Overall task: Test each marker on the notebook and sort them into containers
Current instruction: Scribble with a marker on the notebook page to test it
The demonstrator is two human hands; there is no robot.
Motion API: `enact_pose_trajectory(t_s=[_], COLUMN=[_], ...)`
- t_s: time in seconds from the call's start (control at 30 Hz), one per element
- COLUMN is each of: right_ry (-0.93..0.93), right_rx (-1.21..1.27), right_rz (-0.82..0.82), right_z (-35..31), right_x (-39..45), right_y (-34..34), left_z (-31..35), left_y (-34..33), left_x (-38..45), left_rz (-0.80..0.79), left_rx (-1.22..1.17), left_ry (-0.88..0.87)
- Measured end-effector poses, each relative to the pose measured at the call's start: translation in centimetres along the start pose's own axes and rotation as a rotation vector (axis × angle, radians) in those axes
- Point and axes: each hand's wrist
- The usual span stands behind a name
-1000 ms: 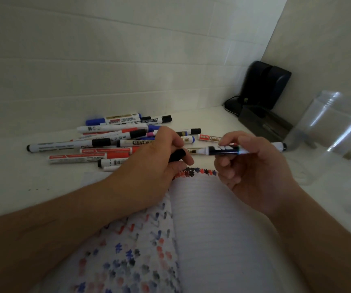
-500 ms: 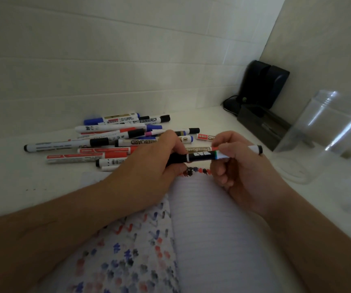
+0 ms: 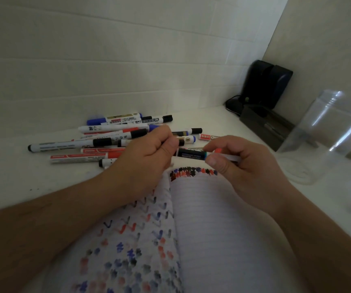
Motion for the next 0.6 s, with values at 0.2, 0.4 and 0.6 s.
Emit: enact_pose_trajectory(t_s=[0.2,0.4,0.6], right_ry=[0.066,0.043,-0.076], right_rx=[0.017,0.113,0.032], right_rz=[0.074,0.073,0.048], right_z=[-0.6,1.1,2.3], right_x=[0.1,0.8,0.6], right_y=[-1.6,-3.3,-2.4], left_z=[-0.6,-1.2,0.7], left_y=[-0.1,0.0,-0.9], left_x=[0.3,0.5,-0.7], left_rz=[0.080,0.106,0.041], left_rx=[-0.164,-0.034,0.529], left_ry=[0.058,0.064,-0.053])
Point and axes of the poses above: each hand's wrist, its own x-axis towards the middle knuckle, its own y-axis out of the back of the hand, z = x × y, and after that the axes turned 3 degrees about x, right-handed
